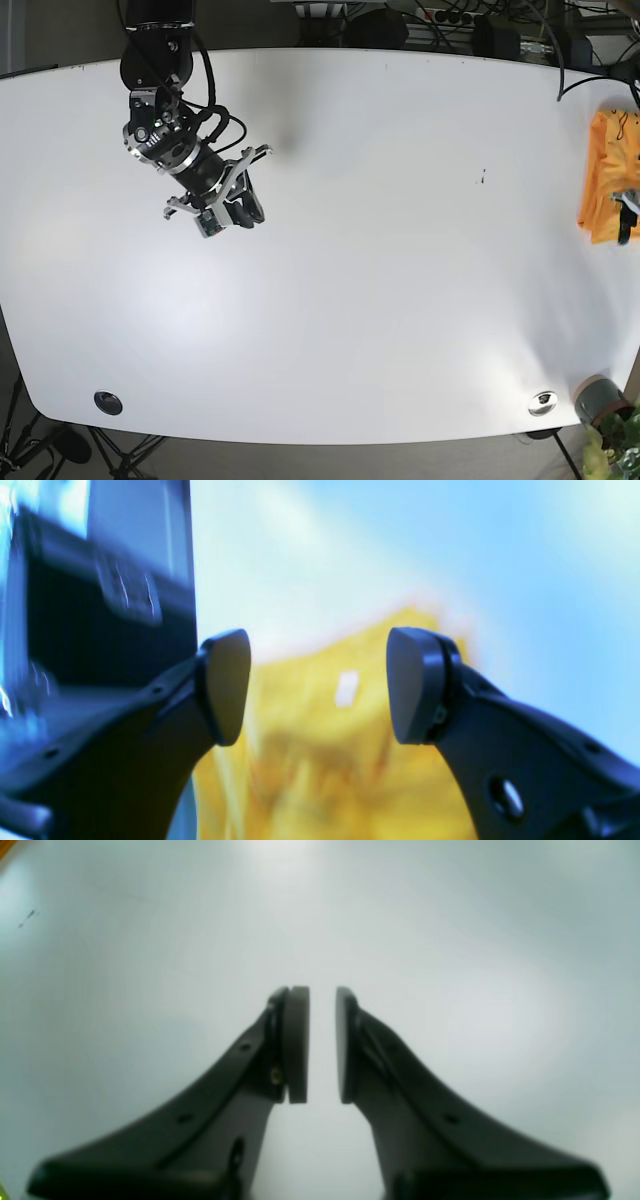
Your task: Fold the T-shirt properly
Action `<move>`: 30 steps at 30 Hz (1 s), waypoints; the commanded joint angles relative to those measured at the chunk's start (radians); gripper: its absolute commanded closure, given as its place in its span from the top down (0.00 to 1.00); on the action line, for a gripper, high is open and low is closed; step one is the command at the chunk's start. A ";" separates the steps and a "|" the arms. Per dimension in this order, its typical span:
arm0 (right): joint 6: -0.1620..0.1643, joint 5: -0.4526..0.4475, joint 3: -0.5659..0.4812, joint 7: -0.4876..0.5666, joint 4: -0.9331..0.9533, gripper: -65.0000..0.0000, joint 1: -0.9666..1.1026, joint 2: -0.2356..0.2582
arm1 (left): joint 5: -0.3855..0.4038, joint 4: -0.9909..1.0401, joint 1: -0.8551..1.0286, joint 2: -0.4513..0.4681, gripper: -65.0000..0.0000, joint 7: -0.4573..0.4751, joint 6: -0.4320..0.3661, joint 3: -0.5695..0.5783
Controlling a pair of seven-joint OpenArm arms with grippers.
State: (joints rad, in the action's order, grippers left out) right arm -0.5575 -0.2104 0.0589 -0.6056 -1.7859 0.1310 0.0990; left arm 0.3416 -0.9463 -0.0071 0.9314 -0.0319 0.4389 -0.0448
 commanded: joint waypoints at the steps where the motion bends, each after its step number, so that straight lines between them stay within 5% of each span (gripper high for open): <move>1: -0.003 -0.013 0.009 0.039 -0.016 0.12 -0.012 0.023 | 0.011 -0.075 -0.015 -0.018 0.60 0.026 -0.030 -0.027; 5: -0.002 0.041 0.009 0.158 -0.015 0.12 -0.006 0.060 | 0.003 -0.176 -0.014 -0.093 0.60 0.030 -0.170 -0.046; 13: -0.002 0.302 0.057 0.395 0.033 0.12 0.023 0.054 | -0.258 -0.443 0.045 -0.415 0.60 0.077 -0.323 -0.106; 20: -0.002 0.302 0.190 0.573 0.102 0.12 0.071 0.021 | -0.391 -0.554 0.175 -0.656 0.60 0.237 -0.325 -0.129; 25: -0.002 0.299 0.239 0.605 0.102 0.12 0.143 0.021 | -0.395 -0.627 0.290 -0.748 0.60 0.247 -0.325 -0.126; 30: -0.002 0.199 0.249 0.651 0.099 0.12 0.233 0.032 | -0.393 -0.690 0.408 -0.805 0.60 0.247 -0.325 -0.109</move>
State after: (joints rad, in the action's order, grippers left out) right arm -0.5533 0.0296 0.3065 -0.0013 -1.6665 0.3534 0.1169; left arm -0.0563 -1.5936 0.3847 0.1295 0.1795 0.1188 -0.1535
